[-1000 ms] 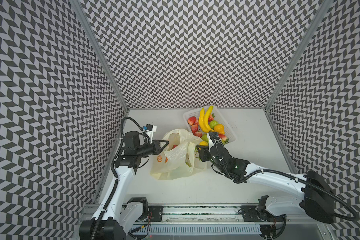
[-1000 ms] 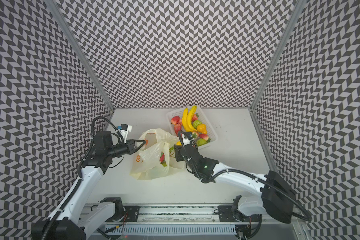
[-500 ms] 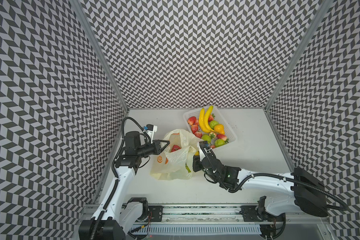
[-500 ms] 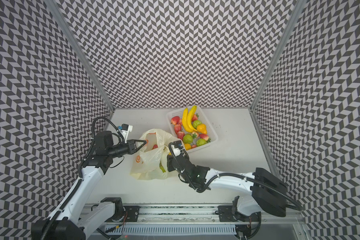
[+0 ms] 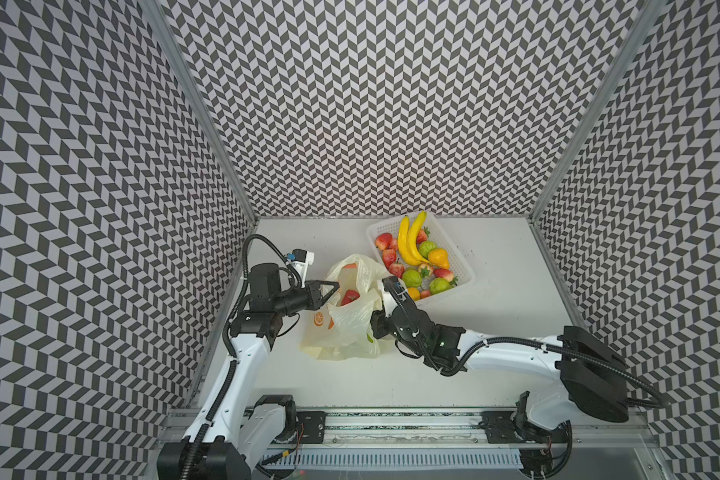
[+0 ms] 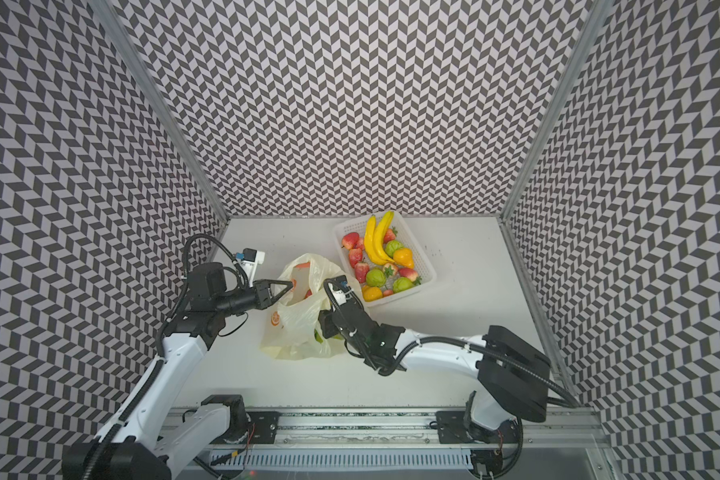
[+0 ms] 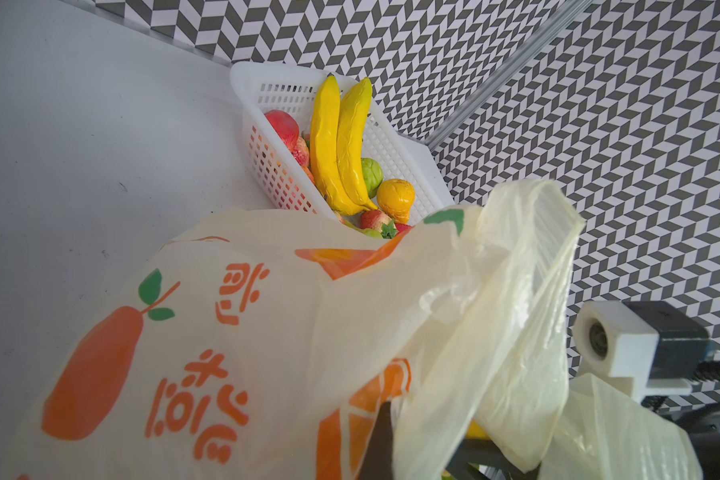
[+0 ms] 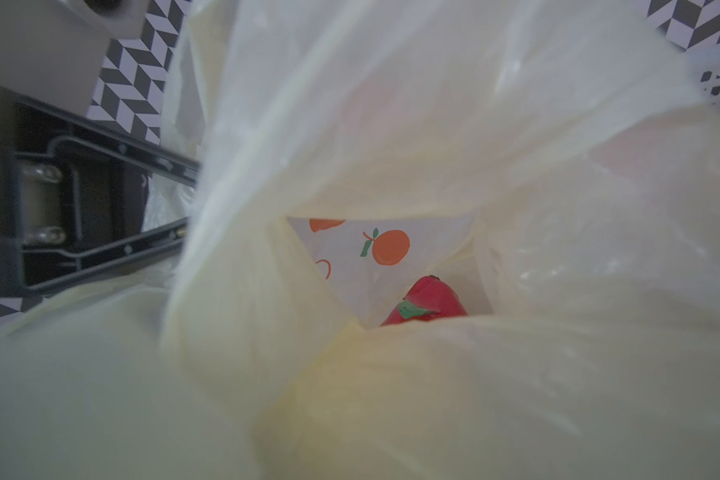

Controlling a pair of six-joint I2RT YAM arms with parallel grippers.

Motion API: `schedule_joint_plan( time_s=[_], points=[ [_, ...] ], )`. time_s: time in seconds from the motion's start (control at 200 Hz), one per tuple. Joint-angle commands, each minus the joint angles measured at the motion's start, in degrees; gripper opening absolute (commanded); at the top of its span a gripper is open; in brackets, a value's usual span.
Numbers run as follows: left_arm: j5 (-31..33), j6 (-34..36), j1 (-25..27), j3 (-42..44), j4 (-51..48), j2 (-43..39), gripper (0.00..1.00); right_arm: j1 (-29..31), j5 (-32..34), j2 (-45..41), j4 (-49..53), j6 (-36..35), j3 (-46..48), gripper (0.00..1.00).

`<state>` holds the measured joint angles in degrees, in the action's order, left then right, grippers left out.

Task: Place the fake fruits into the plastic bag and tie a complex knot
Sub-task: 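Lower the lemon into the bag and open the right gripper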

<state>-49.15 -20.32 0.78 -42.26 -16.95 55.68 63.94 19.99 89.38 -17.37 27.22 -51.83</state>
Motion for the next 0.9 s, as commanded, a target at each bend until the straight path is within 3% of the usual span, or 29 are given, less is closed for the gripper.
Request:
schedule_joint_plan(
  time_s=[0.0, 0.22, 0.325, 0.896],
  points=[
    [0.2, 1.1, 0.5, -0.5, -0.7, -0.9, 0.00, -0.6, -2.5, 2.0, -4.4, -1.5, -3.1, 0.51],
    [0.4, 1.2, 0.5, -0.9, -1.1, -1.0, 0.00, -1.7, -3.7, 2.9, -3.2, -1.5, -4.6, 0.79],
    [0.6, 1.2, 0.5, -0.9, -1.3, -1.1, 0.00, -1.8, -3.7, 2.3, -2.5, -1.7, -4.5, 0.86],
    [2.9, 1.0, 0.3, -1.7, -1.9, -1.1, 0.00, -1.9, -2.0, -1.5, -1.5, -2.2, -1.7, 0.86]
  ],
)
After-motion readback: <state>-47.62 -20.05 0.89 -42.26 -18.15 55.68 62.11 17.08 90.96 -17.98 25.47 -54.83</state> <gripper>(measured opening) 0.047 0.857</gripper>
